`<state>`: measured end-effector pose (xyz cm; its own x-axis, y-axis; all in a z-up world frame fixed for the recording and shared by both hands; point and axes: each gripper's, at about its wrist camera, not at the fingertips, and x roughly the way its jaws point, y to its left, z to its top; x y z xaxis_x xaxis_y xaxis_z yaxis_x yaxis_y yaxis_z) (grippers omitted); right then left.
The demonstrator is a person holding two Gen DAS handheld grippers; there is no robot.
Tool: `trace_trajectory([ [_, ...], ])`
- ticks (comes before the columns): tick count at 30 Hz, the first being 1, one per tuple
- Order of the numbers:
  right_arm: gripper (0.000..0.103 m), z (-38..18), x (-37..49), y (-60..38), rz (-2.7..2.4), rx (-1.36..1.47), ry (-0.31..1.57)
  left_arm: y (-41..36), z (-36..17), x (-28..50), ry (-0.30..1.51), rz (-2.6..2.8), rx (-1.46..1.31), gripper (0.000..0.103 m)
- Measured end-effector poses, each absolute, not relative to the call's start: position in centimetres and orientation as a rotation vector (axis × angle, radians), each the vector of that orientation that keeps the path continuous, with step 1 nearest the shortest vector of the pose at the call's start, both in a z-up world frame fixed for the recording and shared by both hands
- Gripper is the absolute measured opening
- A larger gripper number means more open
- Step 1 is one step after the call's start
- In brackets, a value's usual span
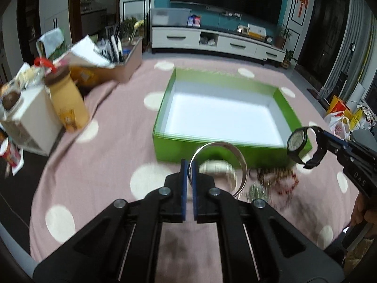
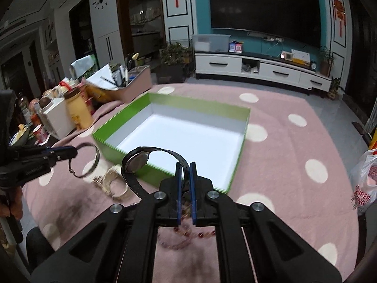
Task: Organize jewelry
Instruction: 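Carry bangle and black watch into the green box and open both tools, then move both open tools back toward the jewelry beside the box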
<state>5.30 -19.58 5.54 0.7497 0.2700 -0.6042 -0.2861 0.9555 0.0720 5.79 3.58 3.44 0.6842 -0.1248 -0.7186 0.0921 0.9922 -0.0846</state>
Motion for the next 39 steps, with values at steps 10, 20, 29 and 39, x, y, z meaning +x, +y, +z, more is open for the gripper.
trace_trajectory([
  [10, 0.006, 4.9, 9.5, -19.8, 0.264, -0.037, 0.674, 0.8, 4.9, 11.2, 0.784, -0.137, -0.013, 0.003],
  [20, 0.019, 2.3, 13.0, -19.8, 0.246, 0.011, 0.752, -1.7, 1.6, 16.1, 0.867, -0.136, 0.038, 0.006],
  [29, 0.055, 3.0, 11.3, -22.9, 0.201, 0.110, 0.718, 0.1, 1.6, 15.4, 0.855, -0.096, 0.008, 0.057],
  [39, 0.055, 3.7, 7.2, -26.0, 0.171, 0.164, 0.709, 5.9, 2.0, 11.2, 0.859, -0.008, -0.075, 0.067],
])
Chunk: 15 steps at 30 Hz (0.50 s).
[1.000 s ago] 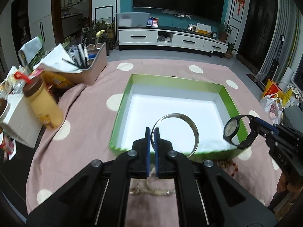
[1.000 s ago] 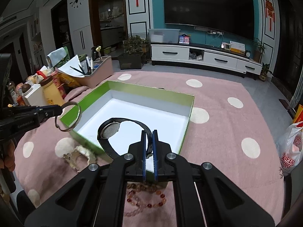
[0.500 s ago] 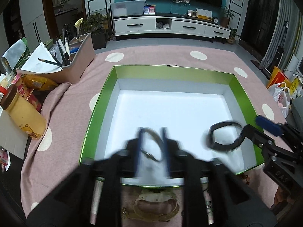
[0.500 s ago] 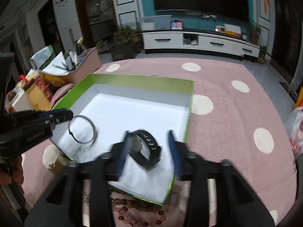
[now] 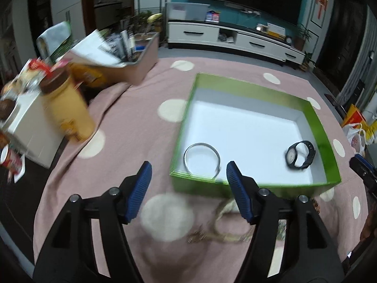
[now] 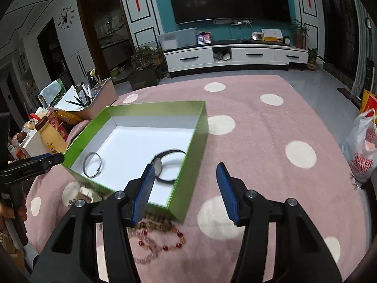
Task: Organize jewelry
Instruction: 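Move both open tools back toward the jewelry beside the box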
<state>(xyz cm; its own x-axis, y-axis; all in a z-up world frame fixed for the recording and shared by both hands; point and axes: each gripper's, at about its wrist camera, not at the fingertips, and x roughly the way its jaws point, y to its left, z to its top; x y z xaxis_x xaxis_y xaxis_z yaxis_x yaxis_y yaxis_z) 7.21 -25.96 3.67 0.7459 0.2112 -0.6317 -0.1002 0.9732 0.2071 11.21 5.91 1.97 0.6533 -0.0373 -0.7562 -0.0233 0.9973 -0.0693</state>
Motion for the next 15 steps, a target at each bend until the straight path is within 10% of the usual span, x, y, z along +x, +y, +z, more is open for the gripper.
trace_trajectory([
  [15, 0.055, 2.3, 1.7, -24.5, 0.241, 0.170, 0.783, 8.8, -2.0, 3.7, 0.959, 0.003, -0.163, 0.068],
])
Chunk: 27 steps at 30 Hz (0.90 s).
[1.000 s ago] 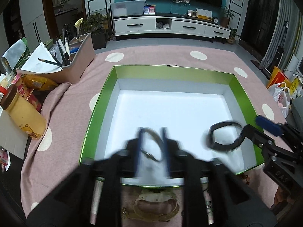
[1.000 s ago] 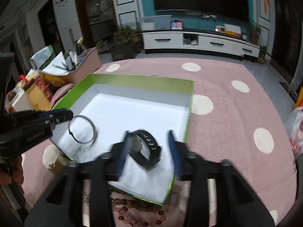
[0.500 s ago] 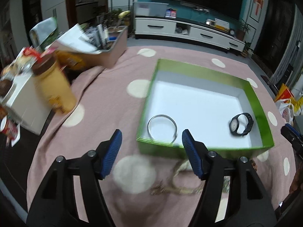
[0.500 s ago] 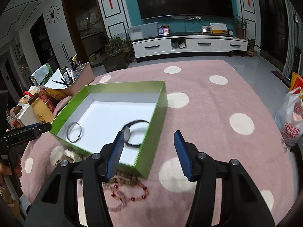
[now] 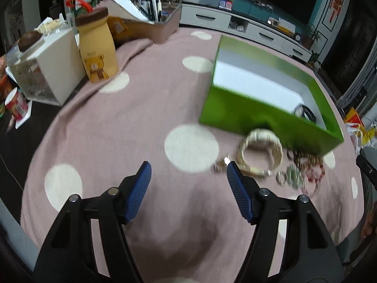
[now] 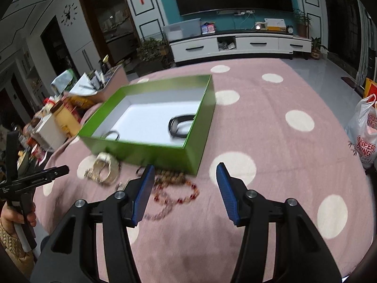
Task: Organize jewelry
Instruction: 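Move both open tools back toward the jewelry beside the box, then grasp the pink bead bracelet with the right tool while the left grasps the gold ornament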
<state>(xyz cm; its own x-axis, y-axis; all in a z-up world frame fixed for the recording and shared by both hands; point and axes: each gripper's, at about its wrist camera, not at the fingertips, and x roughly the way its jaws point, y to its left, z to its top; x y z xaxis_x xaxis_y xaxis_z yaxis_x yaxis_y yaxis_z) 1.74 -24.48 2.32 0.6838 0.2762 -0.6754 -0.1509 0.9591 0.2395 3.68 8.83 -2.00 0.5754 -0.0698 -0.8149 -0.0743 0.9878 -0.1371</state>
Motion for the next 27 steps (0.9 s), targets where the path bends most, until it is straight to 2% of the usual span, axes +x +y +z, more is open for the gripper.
trace_trajectory([
  [18, 0.055, -3.2, 0.6, -20.6, 0.356, 0.138, 0.962, 6.6, -4.7, 1.3, 1.015, -0.081, -0.152, 0.070],
  [27, 0.037, -4.2, 2.6, -19.9, 0.323, 0.139, 0.960, 6.9, -5.3, 2.1, 1.014, -0.092, -0.152, 0.070],
])
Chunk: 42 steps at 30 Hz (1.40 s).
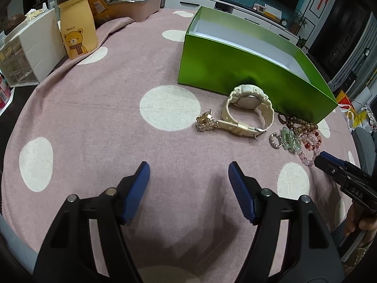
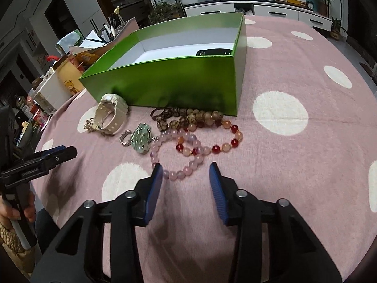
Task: Organize jewelry
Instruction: 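Grasp the pink bead bracelet with the right tool while the left grasps the gold ornament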
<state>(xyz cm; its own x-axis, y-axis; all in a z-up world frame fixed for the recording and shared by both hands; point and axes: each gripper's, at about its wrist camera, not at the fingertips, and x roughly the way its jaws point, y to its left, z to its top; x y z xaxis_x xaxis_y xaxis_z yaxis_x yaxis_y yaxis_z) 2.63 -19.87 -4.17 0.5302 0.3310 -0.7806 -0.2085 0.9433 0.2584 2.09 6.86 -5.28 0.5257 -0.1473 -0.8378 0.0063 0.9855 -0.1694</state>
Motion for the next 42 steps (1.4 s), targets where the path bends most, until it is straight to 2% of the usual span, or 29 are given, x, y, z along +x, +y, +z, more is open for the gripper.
trace_trajectory([
  [3, 0.030, -4.1, 3.1, -19.5, 0.302, 0.118, 0.951, 6.9, -5.5, 2.6, 1.011, -0.093, -0.141, 0.070],
  [5, 0.020, -4.2, 3.4, -19.2, 0.282, 0.096, 0.945, 7.0, -5.5, 3.1, 1.005, -0.095, -0.125, 0.070],
  [9, 0.007, -4.3, 3.6, -19.2, 0.267, 0.084, 0.932, 6.8, -5.6, 4.3, 0.994, -0.115, -0.098, 0.070],
  [20, 0.007, 0.2, 2.4, -20.5, 0.319, 0.105, 0.802, 5.0, -6.0, 6.9, 0.959, -0.237, 0.014, 0.062],
  [27, 0.007, 0.3, 2.3, -20.4, 0.319, 0.109, 0.803, 4.3, -6.0, 7.1, 0.944, -0.300, 0.076, 0.051],
  [32, 0.007, 0.4, 2.1, -20.3, 0.319, 0.106, 0.800, 4.1, -6.1, 7.1, 0.944, -0.328, 0.104, 0.047],
  [35, 0.007, 0.4, 2.1, -20.3, 0.318, 0.106, 0.799, 3.8, -6.1, 6.9, 0.939, -0.333, 0.124, 0.040],
  [37, 0.007, 0.5, 1.9, -20.2, 0.317, 0.106, 0.798, 3.8, -6.0, 6.8, 0.939, -0.325, 0.123, 0.025],
  [42, 0.007, 0.8, 1.6, -20.2, 0.316, 0.101, 0.788, 3.9, -6.0, 6.6, 0.945, -0.305, 0.084, 0.025],
])
